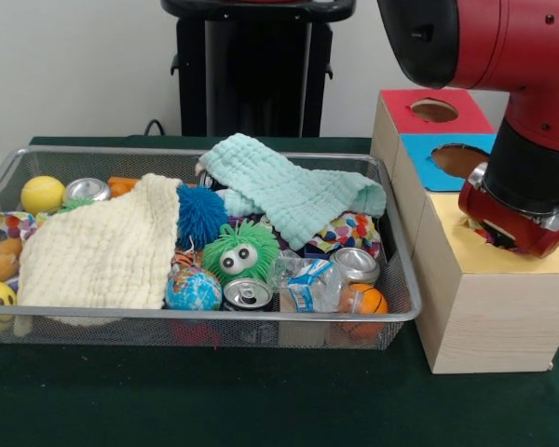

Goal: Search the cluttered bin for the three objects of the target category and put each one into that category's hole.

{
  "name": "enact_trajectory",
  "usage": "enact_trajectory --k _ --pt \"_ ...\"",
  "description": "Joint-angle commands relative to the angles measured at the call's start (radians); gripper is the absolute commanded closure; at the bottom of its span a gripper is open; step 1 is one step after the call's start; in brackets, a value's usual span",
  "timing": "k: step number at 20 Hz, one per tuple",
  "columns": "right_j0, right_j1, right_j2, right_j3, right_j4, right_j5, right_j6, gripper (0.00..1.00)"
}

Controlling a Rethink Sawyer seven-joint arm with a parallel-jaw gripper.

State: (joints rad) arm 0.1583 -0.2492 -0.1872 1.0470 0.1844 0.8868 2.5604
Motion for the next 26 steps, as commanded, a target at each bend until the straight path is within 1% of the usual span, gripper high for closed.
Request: enact_trajectory --k 1,3,6,9,13,17,18,19,20,25,26 --pt "-0.064 -0.028 0.048 0.059 0.005 0.109 0.047 1.0" --pt "-0.059 -0.043 0.041 0.046 -0.002 0.138 0.041 1.0" --pt "-0.061 -0.054 0.033 0.001 -0.011 0.209 0.028 1.0" --pt "-0.053 -0.072 0.028 -0.01 -0.025 0.249 0.013 1.0" --pt "-0.048 -0.097 0.028 0.001 -0.021 0.274 0.028 1.0" --pt "-0.046 -0.119 0.023 -0.026 -0.014 0.333 0.055 1.0" --pt "-0.052 -0.113 0.025 -0.048 -0.011 0.354 0.06 1.0" --pt "-0.053 -0.119 0.027 -0.048 -0.01 0.361 0.063 1.0" --pt "-0.056 -0.112 0.03 -0.064 -0.008 0.374 0.066 1.0" --pt "-0.076 -0.109 0.036 -0.068 -0.007 0.37 0.062 1.0" --pt "-0.078 -0.105 0.036 -0.082 -0.009 0.381 0.063 1.0"
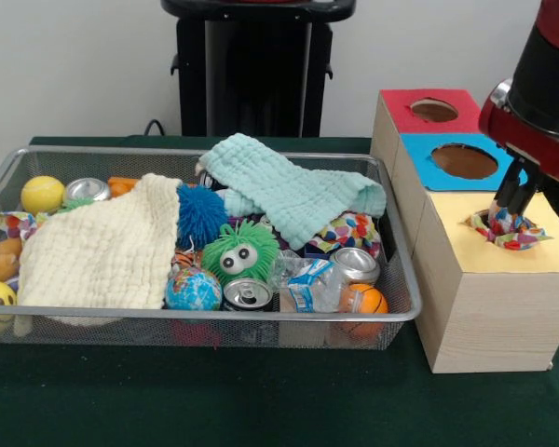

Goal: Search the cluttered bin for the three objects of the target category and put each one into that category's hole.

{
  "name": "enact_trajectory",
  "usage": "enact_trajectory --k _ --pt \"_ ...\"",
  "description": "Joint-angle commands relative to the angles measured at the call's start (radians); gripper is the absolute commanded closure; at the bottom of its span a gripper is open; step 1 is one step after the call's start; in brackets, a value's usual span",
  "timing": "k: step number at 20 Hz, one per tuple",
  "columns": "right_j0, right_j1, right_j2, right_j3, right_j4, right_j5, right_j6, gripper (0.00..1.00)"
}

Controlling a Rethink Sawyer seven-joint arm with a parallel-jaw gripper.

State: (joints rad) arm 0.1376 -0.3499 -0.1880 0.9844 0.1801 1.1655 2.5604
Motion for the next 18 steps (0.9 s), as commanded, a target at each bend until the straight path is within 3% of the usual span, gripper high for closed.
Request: enact_trajectory --k 1,6,10,18 --pt "-0.059 -0.006 0.038 -0.018 -0.006 0.102 0.06 1.0" --pt "-0.057 0.0 0.042 -0.046 -0.01 0.123 0.061 1.0" --pt "-0.067 0.024 0.061 0.004 -0.016 0.019 0.035 1.0" --pt "-0.041 0.09 0.059 -0.008 -0.03 -0.063 0.076 1.0"
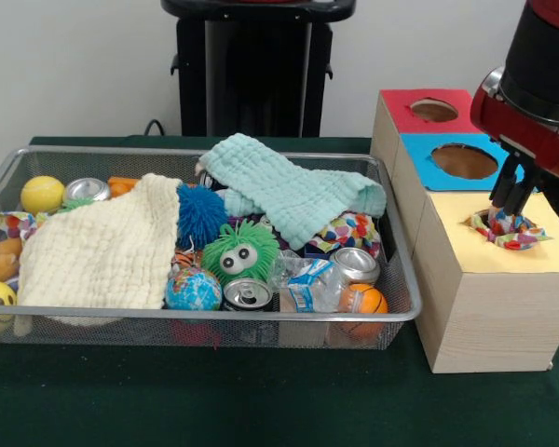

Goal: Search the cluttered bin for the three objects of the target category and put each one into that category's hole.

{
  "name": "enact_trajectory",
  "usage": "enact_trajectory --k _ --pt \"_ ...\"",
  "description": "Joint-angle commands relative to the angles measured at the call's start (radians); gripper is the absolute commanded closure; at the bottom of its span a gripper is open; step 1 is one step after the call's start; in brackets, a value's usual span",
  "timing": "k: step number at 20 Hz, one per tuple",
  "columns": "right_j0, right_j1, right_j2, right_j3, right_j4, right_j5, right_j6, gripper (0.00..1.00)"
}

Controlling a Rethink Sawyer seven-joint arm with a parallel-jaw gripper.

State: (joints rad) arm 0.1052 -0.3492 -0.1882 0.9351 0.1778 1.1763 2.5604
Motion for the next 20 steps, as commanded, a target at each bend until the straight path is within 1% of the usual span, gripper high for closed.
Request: enact_trajectory --k 1,3,5,7,10,12,13,14,17,18,19,20 --pt "-0.005 0.101 0.059 0.043 -0.032 -0.088 0.078 1.0" --pt "-0.001 0.119 0.06 0.039 -0.039 -0.103 0.072 1.0" --pt "0.007 0.126 0.055 0.034 -0.038 -0.103 0.088 1.0" --pt "0.019 0.12 0.052 0.054 -0.02 -0.104 0.124 1.0" --pt "0.04 0.1 0.059 0.088 0.018 -0.078 0.171 1.0" --pt "0.045 0.111 0.077 0.091 0.021 -0.085 0.144 1.0" --pt "0.035 0.118 0.104 0.114 0.05 -0.102 0.145 1.0" --pt "0.039 0.13 0.108 0.131 0.051 -0.146 0.152 1.0" --pt "0.06 0.196 0.092 0.142 0.007 -0.307 0.152 1.0" --pt "0.077 0.235 0.066 0.122 -0.026 -0.358 0.171 1.0" --pt "0.076 0.268 0.068 0.114 -0.033 -0.402 0.169 1.0" --pt "0.075 0.297 0.07 0.1 -0.032 -0.408 0.165 1.0"
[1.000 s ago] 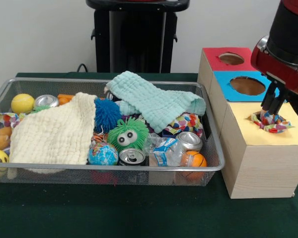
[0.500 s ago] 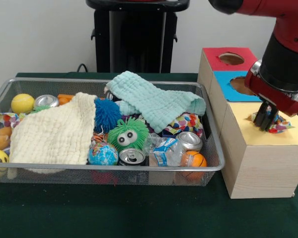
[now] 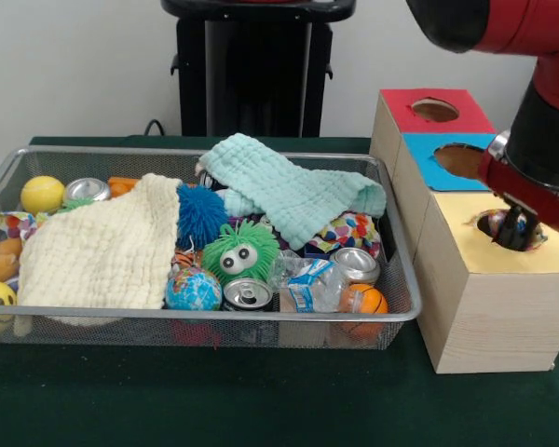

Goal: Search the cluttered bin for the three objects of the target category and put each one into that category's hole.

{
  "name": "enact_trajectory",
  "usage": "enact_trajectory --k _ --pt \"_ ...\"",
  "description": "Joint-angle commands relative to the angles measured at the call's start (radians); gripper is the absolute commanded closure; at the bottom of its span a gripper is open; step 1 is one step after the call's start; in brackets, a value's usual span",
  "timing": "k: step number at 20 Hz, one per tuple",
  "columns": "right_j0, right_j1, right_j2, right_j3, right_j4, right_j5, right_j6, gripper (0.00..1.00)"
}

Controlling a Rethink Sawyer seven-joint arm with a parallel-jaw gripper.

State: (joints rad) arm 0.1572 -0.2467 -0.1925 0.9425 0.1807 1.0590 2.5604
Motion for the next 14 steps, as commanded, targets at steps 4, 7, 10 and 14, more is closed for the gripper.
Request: enact_trajectory --k 4,7,10,14 --pt "0.034 0.246 0.069 0.068 -0.021 -0.28 0.181 1.0" --pt "0.04 0.257 0.064 0.062 -0.015 -0.252 0.162 1.0" --pt "0.039 0.271 0.068 0.066 -0.017 -0.287 0.154 1.0" --pt "0.044 0.237 0.059 0.093 -0.006 -0.263 0.171 1.0"
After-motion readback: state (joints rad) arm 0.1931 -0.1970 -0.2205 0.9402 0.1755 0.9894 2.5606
